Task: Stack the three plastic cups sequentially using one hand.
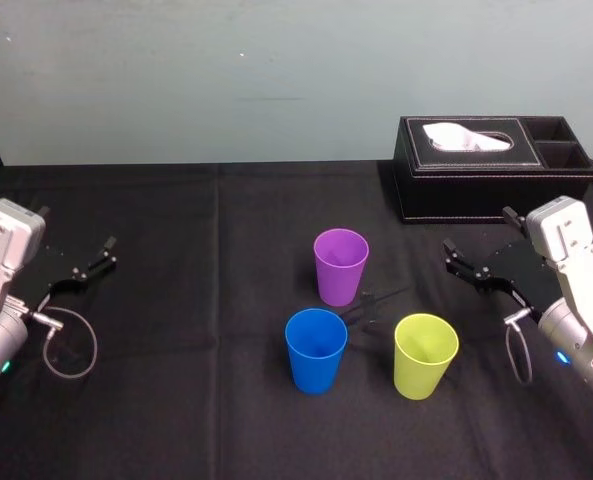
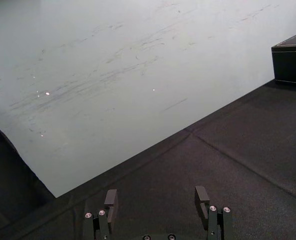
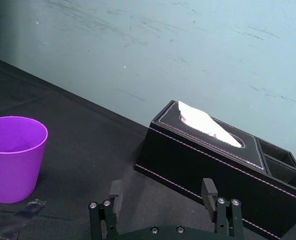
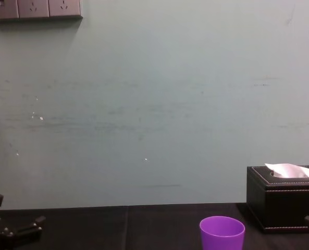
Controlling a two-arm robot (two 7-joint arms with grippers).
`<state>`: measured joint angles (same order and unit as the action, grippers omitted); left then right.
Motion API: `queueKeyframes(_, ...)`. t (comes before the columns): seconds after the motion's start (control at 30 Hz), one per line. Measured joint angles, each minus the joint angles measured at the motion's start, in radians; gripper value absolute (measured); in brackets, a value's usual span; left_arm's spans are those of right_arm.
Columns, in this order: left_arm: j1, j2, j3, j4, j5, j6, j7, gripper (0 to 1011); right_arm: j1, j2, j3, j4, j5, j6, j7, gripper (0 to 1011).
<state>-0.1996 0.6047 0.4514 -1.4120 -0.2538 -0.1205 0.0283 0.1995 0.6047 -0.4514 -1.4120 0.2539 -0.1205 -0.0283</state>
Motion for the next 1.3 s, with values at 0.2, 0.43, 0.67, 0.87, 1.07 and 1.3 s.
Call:
queueKeyframes(0.2,0.000,0.000,0.000,0.000,0.000,0.000,0.000,1010,0.000,0.000,0.000,0.000,0.000,0.000,0.000,1003)
queueKeyframes(0.43,0.000,0.000,0.000,0.000,0.000,0.000,0.000,1010,0.000,0.000,0.000,0.000,0.000,0.000,0.000,1003)
queueKeyframes(0.67,0.000,0.000,0.000,0.000,0.000,0.000,0.000,1010,0.000,0.000,0.000,0.000,0.000,0.000,0.000,1003)
queueKeyframes(0.87,0.000,0.000,0.000,0.000,0.000,0.000,0.000,1010,0.000,0.000,0.000,0.000,0.000,0.000,0.000,1003)
queueKeyframes(1.07,0.000,0.000,0.000,0.000,0.000,0.000,0.000,1010,0.000,0.000,0.000,0.000,0.000,0.000,0.000,1003)
queueKeyframes(1.3,0.000,0.000,0.000,0.000,0.000,0.000,0.000,1010,0.000,0.000,0.000,0.000,0.000,0.000,0.000,1003)
